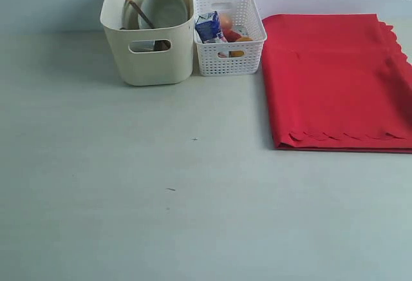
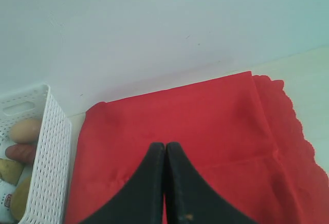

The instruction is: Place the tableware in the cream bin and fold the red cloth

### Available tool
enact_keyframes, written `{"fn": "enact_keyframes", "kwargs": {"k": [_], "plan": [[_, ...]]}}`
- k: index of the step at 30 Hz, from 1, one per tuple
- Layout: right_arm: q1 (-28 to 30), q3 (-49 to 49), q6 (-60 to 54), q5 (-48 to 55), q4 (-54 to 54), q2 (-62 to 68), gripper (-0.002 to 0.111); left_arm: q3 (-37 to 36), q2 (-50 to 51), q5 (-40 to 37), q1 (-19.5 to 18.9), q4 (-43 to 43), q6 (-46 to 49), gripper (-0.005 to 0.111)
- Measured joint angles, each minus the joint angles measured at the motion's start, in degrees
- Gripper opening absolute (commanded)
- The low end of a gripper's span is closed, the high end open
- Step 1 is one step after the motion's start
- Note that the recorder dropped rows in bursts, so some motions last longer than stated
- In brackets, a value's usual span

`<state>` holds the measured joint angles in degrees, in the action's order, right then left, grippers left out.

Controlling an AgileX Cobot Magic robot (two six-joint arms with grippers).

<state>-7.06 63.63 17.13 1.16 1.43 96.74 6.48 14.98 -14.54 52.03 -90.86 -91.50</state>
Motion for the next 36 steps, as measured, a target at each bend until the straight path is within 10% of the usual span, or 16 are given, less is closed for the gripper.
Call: {"fn": "enact_keyframes", "kwargs": {"k": [18,30,36], "plan": [[0.0,0.0,0.0,-0.1,0.0,0.0,0.0,-1.8,-8.0,2.4,-4.7,-0.1,0.1,0.001],[0.0,0.0,0.0,-0.2,0.0,0.0,0.0,-3.8,-14.7,3.5,-42.0,-0.2,6.0,0.001],[0.0,0.0,0.1,-0.2,0.0,0.0,0.0,-3.8,-14.7,3.6,-48.5,-0.1,6.2,0.001]]}}
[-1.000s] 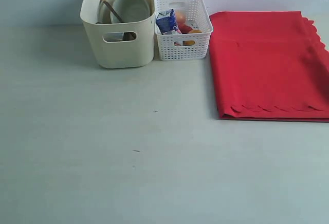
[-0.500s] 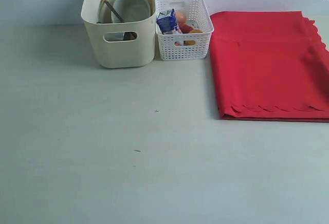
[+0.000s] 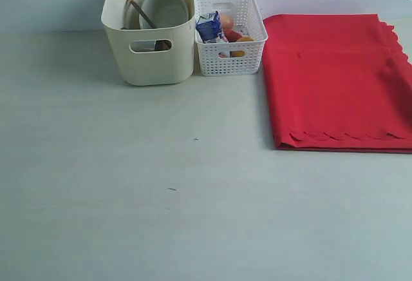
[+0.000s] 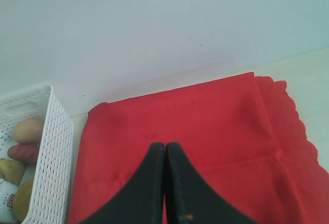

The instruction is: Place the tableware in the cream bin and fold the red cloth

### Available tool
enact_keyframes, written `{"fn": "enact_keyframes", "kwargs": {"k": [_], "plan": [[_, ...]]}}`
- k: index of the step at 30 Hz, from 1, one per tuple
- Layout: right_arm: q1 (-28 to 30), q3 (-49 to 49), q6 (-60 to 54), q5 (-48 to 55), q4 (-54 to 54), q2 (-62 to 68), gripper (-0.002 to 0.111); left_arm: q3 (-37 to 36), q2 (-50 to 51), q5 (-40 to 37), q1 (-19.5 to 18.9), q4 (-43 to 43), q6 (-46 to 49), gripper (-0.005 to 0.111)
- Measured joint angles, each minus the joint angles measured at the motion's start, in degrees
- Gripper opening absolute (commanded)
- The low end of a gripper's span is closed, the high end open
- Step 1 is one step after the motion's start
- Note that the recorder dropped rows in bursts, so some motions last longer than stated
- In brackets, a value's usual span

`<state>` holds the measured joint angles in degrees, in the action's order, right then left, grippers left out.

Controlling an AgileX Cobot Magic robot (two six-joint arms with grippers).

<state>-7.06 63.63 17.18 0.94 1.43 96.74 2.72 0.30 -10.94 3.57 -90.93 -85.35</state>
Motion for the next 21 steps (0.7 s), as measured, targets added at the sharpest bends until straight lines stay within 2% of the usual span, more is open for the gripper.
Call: {"fn": "enact_keyframes", "kwargs": {"k": [9,13,17,21], "plan": [[0.0,0.0,0.0,0.0,0.0,0.0,0.0,0.0,0.0,0.1,-0.7,0.0,0.0,0.001],[0.0,0.0,0.1,0.0,0.0,0.0,0.0,0.0,0.0,1.2,-3.1,-2.1,-1.5,0.001],[0.0,0.0,0.1,0.0,0.0,0.0,0.0,0.0,0.0,5.8,-6.5,-7.3,-7.4,0.001],[0.0,0.0,0.1,0.0,0.0,0.0,0.0,0.0,0.0,7.8,-7.9,-8.3,-8.9,0.001]]}}
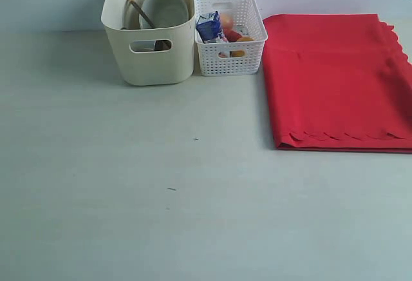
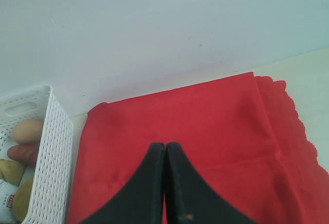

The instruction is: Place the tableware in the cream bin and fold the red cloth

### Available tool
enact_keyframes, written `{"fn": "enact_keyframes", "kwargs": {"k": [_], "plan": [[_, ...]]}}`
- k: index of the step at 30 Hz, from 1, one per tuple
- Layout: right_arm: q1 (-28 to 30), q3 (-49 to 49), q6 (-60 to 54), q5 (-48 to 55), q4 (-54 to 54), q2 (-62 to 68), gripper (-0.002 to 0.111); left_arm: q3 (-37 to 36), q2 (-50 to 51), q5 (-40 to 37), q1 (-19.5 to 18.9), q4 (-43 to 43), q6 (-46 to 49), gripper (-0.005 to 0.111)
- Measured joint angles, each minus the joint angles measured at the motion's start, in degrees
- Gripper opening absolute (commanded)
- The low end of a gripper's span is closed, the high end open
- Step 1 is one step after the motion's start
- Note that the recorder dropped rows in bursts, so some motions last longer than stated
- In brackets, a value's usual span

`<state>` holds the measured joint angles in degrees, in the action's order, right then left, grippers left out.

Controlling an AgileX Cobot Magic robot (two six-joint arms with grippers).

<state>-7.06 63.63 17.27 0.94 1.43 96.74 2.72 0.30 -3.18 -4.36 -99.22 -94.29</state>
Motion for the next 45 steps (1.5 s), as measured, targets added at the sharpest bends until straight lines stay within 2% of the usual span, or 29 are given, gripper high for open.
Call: {"fn": "enact_keyframes", "kwargs": {"k": [10,13,16,24,29,32,35,45], "plan": [[0.0,0.0,0.0,0.0,0.0,0.0,0.0,-0.1,0.0,4.6,0.0,-0.5,-0.7,0.001],[0.0,0.0,0.0,0.0,0.0,0.0,0.0,-0.3,0.0,4.7,0.0,1.8,2.2,0.001],[0.0,0.0,0.0,0.0,0.0,0.0,0.0,-1.7,0.0,3.9,0.0,14.1,15.5,0.001],[0.0,0.0,0.0,0.0,0.0,0.0,0.0,-2.6,0.0,2.1,0.0,63.6,64.8,0.001],[0.0,0.0,0.0,0.0,0.0,0.0,0.0,-2.6,0.0,1.6,-0.1,87.4,86.6,0.001],[0.0,0.0,0.0,0.0,0.0,0.0,0.0,-2.6,0.0,1.4,-0.9,93.4,91.6,0.001],[0.0,0.0,0.0,0.0,0.0,0.0,0.0,-2.6,0.0,0.7,-2.2,95.6,93.0,0.001],[0.0,0.0,0.0,0.0,0.0,0.0,0.0,-2.6,0.0,-1.4,-3.6,96.6,93.7,0.001]]}}
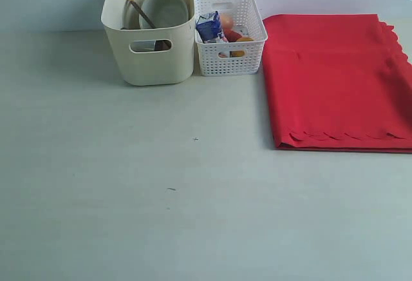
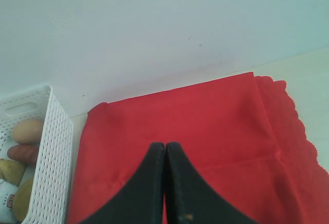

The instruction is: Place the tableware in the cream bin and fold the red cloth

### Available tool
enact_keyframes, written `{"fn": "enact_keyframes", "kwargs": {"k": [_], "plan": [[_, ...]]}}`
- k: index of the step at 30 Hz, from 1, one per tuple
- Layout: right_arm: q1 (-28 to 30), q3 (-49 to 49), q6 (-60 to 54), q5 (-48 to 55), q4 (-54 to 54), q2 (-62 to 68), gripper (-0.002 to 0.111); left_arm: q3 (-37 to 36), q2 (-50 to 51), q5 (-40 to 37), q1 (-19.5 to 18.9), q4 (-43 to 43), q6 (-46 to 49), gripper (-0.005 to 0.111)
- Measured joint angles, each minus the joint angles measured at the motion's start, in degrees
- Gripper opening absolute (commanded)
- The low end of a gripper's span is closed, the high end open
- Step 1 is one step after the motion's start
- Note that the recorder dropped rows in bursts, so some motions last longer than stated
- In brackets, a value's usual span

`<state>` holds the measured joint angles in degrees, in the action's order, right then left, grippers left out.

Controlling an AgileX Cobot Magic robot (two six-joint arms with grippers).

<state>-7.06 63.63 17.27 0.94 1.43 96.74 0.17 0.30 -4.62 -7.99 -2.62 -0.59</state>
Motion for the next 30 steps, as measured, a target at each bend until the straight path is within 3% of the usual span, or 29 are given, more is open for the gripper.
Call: {"fn": "enact_keyframes", "kwargs": {"k": [15,30], "plan": [[0.0,0.0,0.0,0.0,0.0,0.0,0.0,0.0,0.0,-10.5,0.0,0.0,0.6,0.001],[0.0,0.0,0.0,-0.1,0.0,0.0,0.0,0.0,0.0,-11.3,0.0,0.0,-0.9,0.001]]}}
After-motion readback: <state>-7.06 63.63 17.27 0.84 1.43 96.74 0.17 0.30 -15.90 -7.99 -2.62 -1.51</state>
